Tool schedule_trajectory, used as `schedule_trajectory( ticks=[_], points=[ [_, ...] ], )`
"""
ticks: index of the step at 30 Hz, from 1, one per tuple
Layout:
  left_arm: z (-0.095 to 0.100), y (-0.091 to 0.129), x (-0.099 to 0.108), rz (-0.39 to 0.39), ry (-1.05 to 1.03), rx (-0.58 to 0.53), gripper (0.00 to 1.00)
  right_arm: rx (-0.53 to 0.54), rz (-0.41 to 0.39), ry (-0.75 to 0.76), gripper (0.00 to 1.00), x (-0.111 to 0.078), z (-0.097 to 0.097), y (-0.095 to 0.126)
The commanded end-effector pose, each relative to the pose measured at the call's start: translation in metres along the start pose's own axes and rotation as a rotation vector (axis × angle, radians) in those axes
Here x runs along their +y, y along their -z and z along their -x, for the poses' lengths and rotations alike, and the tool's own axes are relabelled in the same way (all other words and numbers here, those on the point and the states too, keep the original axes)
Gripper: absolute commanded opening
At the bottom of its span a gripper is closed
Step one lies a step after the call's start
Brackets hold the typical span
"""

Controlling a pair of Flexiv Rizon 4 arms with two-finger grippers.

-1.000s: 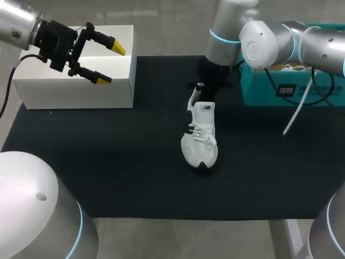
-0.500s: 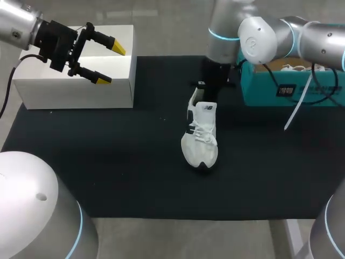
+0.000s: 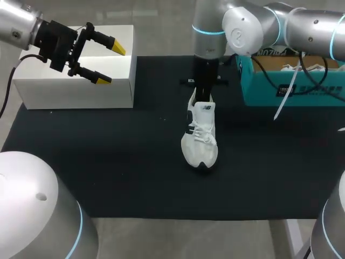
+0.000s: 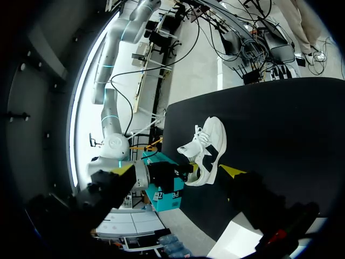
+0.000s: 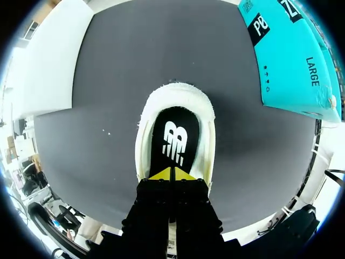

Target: Take the shoe out of the shoebox, open the shoe tongue, remove and reinsert the insole, then place the shoe into the shoebox

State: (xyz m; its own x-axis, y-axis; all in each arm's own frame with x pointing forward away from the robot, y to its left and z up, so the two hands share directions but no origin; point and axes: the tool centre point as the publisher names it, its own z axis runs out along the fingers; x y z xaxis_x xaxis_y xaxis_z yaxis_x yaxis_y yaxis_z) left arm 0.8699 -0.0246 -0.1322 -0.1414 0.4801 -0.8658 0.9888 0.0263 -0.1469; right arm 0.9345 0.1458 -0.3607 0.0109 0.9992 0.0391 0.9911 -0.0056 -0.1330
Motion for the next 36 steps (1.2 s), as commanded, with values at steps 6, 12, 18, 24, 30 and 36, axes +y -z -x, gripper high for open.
schedule_trajectory(
  ticks=[6,12,18,24,30,36],
  points=[
    [0.0,0.0,0.001,-0.001,-0.001,0.003,1.0,-0.034,-0.036,-0.005,0.0,-0.013,-0.006,-0.001],
    [0.0,0.0,0.001,-0.001,-0.001,0.003,1.0,-0.03,-0.048,-0.016,0.22,-0.013,-0.005,-0.003],
    [0.0,0.0,0.001,-0.001,-0.001,0.003,1.0,-0.026,-0.066,-0.018,0.82,-0.012,-0.006,-0.003],
    [0.0,0.0,0.001,-0.001,-0.001,0.003,1.0,-0.028,-0.072,-0.027,1.0,-0.013,-0.005,-0.004],
    [0.0,0.0,0.001,-0.001,-0.001,0.003,1.0,-0.028,-0.074,-0.038,1.0,-0.017,-0.005,-0.004],
    [0.0,0.0,0.001,-0.001,-0.001,0.003,1.0,-0.029,-0.077,-0.051,1.0,-0.021,-0.004,-0.005]
  ],
)
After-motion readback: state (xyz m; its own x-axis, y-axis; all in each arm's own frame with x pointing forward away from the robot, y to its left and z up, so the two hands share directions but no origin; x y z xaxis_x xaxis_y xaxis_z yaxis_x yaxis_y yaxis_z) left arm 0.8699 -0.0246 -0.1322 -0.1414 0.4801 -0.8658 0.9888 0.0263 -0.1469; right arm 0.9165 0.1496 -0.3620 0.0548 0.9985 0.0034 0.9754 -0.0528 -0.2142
